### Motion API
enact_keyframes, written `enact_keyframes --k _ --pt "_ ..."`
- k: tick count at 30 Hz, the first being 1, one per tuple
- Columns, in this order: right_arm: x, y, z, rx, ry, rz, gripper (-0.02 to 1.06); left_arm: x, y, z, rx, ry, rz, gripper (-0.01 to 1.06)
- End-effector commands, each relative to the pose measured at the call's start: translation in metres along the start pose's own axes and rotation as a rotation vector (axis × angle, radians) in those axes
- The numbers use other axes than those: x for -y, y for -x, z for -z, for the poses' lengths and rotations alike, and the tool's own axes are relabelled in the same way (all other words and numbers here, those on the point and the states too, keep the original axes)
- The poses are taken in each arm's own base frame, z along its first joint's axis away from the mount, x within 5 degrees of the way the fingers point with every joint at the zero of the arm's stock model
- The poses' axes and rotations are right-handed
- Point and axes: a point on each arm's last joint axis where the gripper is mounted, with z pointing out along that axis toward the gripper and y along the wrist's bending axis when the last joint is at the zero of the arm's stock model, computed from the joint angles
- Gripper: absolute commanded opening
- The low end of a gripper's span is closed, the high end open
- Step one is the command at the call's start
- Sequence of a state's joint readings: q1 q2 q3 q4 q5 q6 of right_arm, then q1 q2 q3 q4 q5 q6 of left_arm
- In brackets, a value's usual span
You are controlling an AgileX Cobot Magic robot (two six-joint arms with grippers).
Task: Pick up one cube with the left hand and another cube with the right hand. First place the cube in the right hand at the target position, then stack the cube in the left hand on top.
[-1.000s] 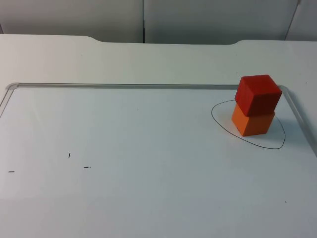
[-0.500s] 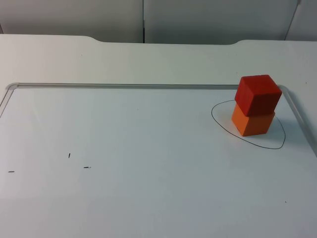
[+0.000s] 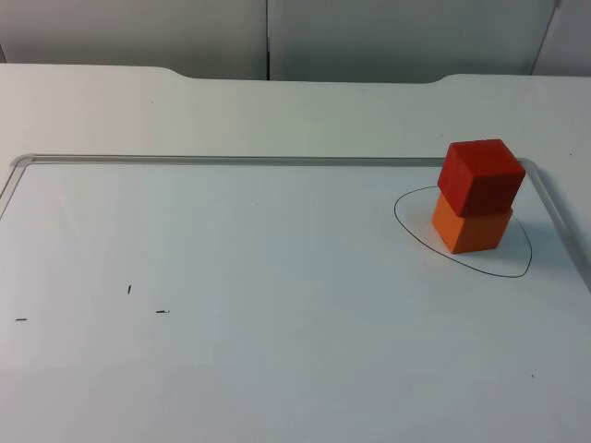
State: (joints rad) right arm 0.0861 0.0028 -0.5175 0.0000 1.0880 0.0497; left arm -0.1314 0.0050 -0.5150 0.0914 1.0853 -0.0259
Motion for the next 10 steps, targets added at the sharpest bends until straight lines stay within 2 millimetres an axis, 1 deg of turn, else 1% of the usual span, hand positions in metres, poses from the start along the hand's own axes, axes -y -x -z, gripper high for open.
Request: enact_keyframes --k 1,10 --pt "0.0000 -0.0006 -0.0012 0.006 -0.007 0.000 1.05 0.0004 -0.0004 0.0002 0.008 0.029 0.018 0.98" --pt "0.0000 -0.0006 -0.0012 0.006 -0.007 0.000 1.05 0.0011 -0.0007 0.0008 0.003 0.110 0.060 0.98"
